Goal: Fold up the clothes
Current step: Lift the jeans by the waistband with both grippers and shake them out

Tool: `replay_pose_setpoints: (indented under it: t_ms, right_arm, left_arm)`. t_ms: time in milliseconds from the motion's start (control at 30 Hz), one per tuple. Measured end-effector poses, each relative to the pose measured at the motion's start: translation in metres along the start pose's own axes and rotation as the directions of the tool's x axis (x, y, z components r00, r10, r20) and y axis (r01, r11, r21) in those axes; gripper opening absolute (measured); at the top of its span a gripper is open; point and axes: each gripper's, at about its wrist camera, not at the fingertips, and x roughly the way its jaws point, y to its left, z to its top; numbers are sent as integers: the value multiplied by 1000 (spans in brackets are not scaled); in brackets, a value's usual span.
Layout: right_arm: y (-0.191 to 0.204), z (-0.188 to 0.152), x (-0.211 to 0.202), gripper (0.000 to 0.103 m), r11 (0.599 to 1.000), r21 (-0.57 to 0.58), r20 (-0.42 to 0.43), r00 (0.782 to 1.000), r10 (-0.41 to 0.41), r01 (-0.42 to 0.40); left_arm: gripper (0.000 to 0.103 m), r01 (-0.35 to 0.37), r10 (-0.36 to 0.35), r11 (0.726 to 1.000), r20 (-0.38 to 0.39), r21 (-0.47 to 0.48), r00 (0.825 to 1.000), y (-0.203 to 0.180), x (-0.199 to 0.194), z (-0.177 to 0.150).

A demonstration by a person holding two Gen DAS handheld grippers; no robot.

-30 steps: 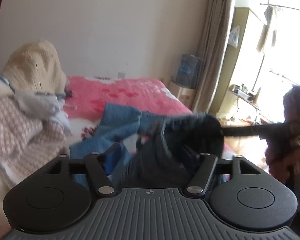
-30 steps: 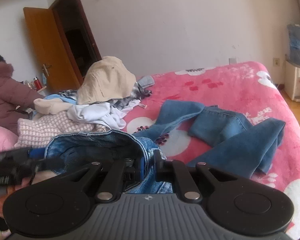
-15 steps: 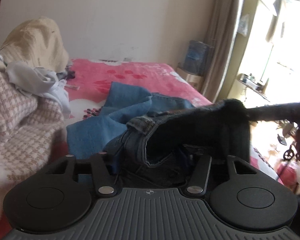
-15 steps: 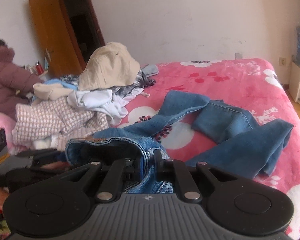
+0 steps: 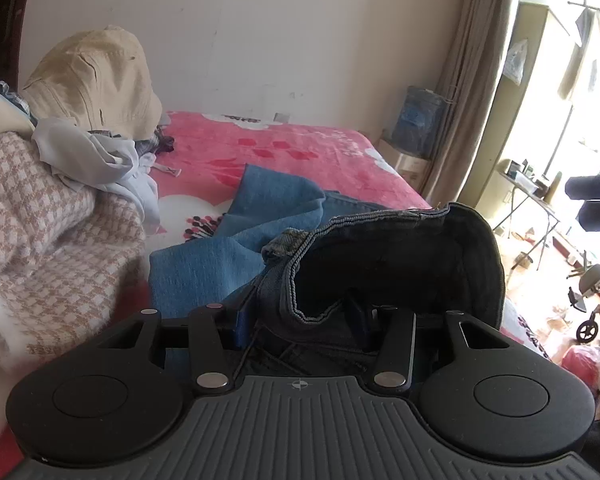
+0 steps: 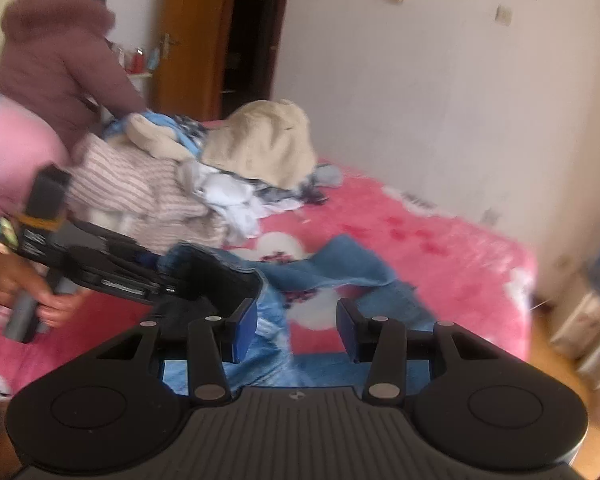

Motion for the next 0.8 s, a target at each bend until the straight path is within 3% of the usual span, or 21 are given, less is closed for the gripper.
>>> replay_pose_setpoints:
  t_ms: [67,133,167,233,300,333,433,500,700,800]
  right_arm:
    - [-14,1,5,47,995,97,-38,999,32,-28]
    - [-21,-2,13,47,982,186,-86,996,-5,21]
    - [-24,-4,16,47,974,227,-92,996,13,8]
    - [-31,-11,20,47,941,326,-62,991,120,-94]
    - [-38,-18,29,47,890,411,-34,973,230,-196]
    - [-41,-21,37,47,874,442,-42,968,248,-204]
    - [-41,-27,58,47,900,429,-162,974,157,-74]
    - [-35,-29,66,47,941,337,-245,969,42,44]
    - [-68,-42,78,47,849,527,-280,951,134,35]
    - [-96,-51,86,47,776,628,-317,930,187,58]
  left_arm:
    - [49,-4,4,1000,1,1,1000,-2,-2,1]
    - [50,-7,7,1000,1,1,1000,-4,-4,1]
    - [51,-5,5,1000,3,5,1000,-4,-5,1]
    - [52,-3,3,1000,6,14,1000,-5,-7,1]
    - [52,-3,3,1000,5,26,1000,-6,-7,0]
    - [52,-3,3,1000,3,31,1000,-6,-7,0]
    - [53,-5,5,1000,2,27,1000,-6,-6,0]
    - [54,-2,2,1000,6,25,1000,-7,-6,1]
    - [56,-10,10,999,10,35,1000,-10,-4,1]
    - [56,-11,11,999,14,39,1000,-12,-6,1]
